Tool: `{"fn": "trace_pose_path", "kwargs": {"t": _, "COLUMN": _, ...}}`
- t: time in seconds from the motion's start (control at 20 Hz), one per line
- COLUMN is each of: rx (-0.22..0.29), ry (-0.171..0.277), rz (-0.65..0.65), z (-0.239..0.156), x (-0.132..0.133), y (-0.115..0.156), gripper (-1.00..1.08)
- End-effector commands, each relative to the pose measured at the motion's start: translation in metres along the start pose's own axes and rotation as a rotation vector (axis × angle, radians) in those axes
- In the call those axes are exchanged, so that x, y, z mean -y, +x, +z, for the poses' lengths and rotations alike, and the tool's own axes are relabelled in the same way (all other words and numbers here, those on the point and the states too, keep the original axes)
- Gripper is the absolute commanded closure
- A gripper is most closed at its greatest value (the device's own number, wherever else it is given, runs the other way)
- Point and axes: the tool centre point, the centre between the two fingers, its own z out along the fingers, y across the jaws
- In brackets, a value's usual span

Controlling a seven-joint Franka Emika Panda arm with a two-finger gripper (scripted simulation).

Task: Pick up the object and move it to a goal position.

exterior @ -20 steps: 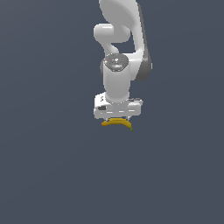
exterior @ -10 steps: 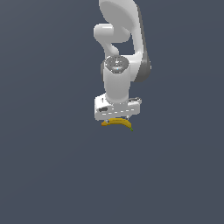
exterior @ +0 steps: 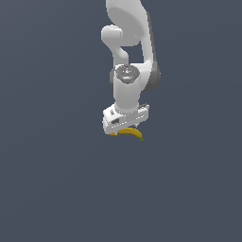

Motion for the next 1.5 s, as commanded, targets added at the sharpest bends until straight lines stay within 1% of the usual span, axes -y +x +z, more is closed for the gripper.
{"fn": "trace_pose_path", "kwargs": {"t": 0.0, "rx": 0.002, "ry": -0.004, "rz": -0.076, "z": 0.006, "x": 0.001, "y": -0.004, "gripper": -0.92}}
{"fn": "trace_pose_path", "kwargs": {"t": 1.05, "rx": 0.010, "ry": -0.023, "rz": -0.716, "z": 0.051, "x": 0.020, "y": -0.034, "gripper": -0.92}}
{"fn": "trace_pose_path", "kwargs": {"t": 1.45, "rx": 0.009, "ry": -0.024, "rz": -0.894, "z": 0.062, "x": 0.027, "y": -0.042, "gripper": -0.92}}
